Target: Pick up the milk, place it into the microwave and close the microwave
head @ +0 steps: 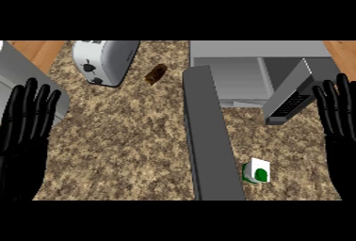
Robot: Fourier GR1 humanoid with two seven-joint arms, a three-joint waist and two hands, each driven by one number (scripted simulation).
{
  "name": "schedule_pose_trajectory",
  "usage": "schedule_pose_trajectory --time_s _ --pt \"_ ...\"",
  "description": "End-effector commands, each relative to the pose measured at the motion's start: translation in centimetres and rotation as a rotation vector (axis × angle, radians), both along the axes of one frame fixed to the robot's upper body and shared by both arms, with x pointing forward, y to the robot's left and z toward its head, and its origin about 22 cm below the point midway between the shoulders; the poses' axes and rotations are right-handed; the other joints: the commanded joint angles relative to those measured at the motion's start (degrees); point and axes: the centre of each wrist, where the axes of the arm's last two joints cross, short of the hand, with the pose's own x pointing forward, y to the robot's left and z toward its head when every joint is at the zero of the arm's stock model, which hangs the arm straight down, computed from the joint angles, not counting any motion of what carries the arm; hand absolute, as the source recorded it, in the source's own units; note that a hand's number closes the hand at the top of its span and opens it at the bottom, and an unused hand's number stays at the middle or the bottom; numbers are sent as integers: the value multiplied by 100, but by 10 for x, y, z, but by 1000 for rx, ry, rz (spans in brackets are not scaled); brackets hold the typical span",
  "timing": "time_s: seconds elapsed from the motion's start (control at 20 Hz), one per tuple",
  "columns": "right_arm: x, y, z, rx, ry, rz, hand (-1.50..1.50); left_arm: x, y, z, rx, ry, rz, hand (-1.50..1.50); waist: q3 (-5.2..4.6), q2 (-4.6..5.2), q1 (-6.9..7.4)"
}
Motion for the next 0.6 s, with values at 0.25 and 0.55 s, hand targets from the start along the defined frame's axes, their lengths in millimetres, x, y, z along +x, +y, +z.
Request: schedule_pose_trajectory --time_s 0.25,0.55 --pt "-31 79 16 -10 -69 92 -150 13 9 -24 19 -11 113 -150 -61 173 -18" --pt "-69 88 -4 -17 49 122 -150 -17 19 -12 -60 95 157 -150 -53 163 -28"
